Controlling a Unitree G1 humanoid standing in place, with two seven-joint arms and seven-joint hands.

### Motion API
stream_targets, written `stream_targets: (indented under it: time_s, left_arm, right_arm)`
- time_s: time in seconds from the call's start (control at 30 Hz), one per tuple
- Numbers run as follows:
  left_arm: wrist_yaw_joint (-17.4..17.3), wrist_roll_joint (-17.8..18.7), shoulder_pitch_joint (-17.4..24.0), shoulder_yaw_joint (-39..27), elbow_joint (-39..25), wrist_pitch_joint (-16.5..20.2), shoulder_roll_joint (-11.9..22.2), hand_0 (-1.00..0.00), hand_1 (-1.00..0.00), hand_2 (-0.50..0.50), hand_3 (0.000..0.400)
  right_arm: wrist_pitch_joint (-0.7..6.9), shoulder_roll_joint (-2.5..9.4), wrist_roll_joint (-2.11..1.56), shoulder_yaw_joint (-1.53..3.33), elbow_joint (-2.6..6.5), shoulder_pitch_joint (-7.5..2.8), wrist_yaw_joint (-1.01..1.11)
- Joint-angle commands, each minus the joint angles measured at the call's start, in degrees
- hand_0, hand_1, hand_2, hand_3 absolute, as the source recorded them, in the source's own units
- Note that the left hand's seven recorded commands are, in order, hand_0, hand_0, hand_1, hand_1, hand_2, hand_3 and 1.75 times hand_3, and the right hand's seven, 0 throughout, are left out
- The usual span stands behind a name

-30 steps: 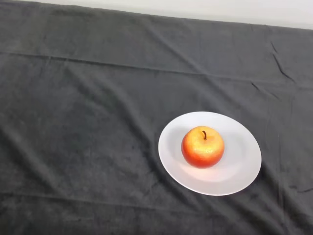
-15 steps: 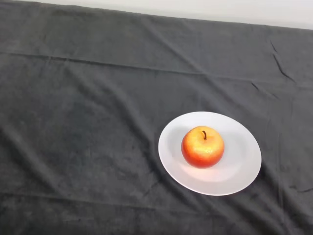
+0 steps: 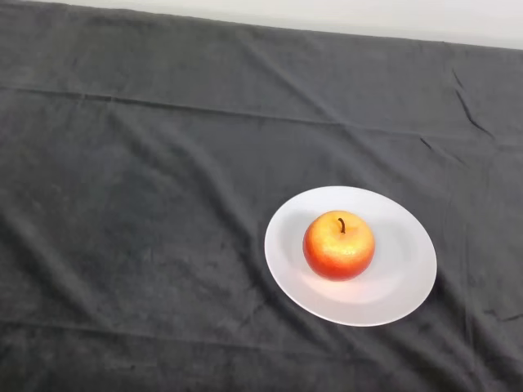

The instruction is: Move the apple to the plate

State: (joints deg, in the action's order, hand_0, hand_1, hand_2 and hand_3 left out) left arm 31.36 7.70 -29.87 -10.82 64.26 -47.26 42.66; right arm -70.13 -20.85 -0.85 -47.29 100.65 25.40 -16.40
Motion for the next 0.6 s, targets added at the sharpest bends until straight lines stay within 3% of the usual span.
stream_targets:
  time_s: [0.03,0.6]
  left_arm:
    - [-0.3,-1.2,-2.3,-1.8,2.2,-1.2,-0.7,0.00,0.00,0.00,0.000]
    - [-0.9,-2.1,-2.4,-3.3,2.3,-1.1,-0.8,0.00,0.00,0.00,0.000]
  right_arm:
    - [0.96,7.01,0.38,-0.56,3.29,-7.19,-0.22]
    - [0.96,7.01,0.45,-0.61,3.29,-7.19,-0.24]
